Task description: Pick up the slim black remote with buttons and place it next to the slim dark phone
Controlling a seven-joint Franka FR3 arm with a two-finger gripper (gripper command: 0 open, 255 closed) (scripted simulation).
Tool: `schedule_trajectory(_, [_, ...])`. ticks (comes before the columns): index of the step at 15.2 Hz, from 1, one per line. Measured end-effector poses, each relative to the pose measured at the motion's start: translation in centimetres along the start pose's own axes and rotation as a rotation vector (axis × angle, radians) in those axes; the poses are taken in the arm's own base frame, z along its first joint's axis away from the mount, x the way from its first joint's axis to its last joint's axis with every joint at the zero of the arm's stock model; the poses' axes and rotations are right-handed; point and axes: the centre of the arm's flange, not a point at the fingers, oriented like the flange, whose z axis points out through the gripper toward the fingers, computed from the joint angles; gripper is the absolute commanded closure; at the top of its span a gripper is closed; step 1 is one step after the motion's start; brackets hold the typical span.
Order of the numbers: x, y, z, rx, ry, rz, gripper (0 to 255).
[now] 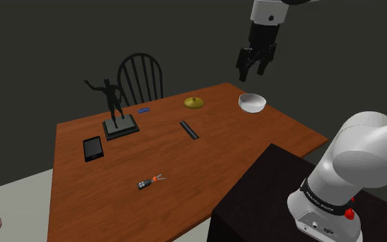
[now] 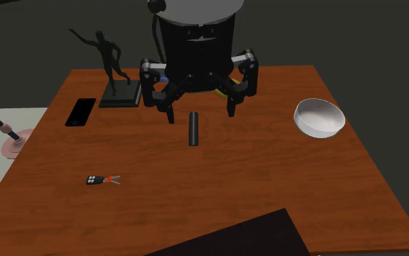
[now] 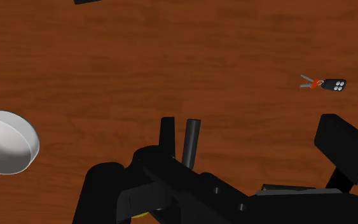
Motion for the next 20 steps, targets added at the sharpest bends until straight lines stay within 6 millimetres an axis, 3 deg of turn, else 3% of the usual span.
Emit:
schedule_trajectory(4, [1.6,0.1,2.2,0.005,-0.004,0.009,0])
schedule_trajectory(20, [14.7,0.4,19.2,0.043,-0.023,0.076,0])
